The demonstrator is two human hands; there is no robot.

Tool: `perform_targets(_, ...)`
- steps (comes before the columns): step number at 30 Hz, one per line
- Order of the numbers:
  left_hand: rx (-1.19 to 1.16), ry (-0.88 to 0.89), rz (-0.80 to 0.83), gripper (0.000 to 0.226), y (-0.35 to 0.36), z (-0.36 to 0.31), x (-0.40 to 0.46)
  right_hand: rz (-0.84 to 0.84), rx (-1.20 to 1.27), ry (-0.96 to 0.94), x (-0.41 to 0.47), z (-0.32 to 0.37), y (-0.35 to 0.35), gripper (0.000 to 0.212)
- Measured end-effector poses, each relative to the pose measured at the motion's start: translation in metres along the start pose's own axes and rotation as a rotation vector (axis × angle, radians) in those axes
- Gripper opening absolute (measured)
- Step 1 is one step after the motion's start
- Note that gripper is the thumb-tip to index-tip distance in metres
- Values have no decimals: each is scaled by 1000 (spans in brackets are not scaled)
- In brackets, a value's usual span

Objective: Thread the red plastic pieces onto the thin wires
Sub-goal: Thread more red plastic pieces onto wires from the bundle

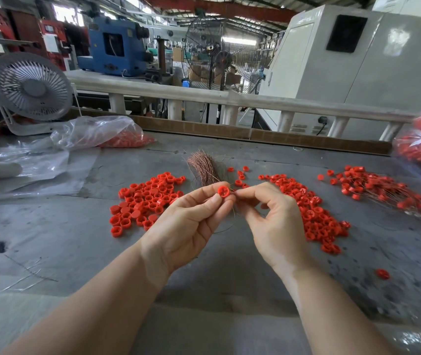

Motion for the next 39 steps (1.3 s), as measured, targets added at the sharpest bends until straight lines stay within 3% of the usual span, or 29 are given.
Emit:
perform_targets(5, -11, 0, 9, 23, 2, 0, 0, -64, 128, 148, 1, 0, -3, 20)
perform_targets(11, 24, -17, 48, 22, 1, 1, -1, -75, 462, 443, -1, -4, 1, 21)
perform_targets(18, 51, -5, 36, 19, -1, 2, 0, -4, 474, 483, -3, -7, 2, 14)
perform_targets(21, 77, 6, -15, 18, -2, 2, 2, -37, 321, 489, -2, -11, -3, 16)
perform_targets(24, 122, 22, -77, 16, -4, 3, 4, -127, -20, 511, 0, -21, -15, 22)
perform_targets(28, 130, 34, -130, 15, -7, 4, 6, -113, -446, 540, 0, -25, -26, 22)
perform_targets(32, 141, 31, -136, 14, -8, 4, 5, 2, -601, 607, -1, -25, -29, 18)
perform_targets(39, 125, 24, -136, 13, -7, 3, 5, 190, -636, 608, -3, -23, -27, 17)
Point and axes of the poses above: each hand's wrist, its own x-axis towards the middle knuckle, its own y-axis out of the palm, z = x × y, the point moved 1 cm from there along x, towards the middle knuckle, and after that the axes turned 13 degrees about -y, right-handed, at the moved point
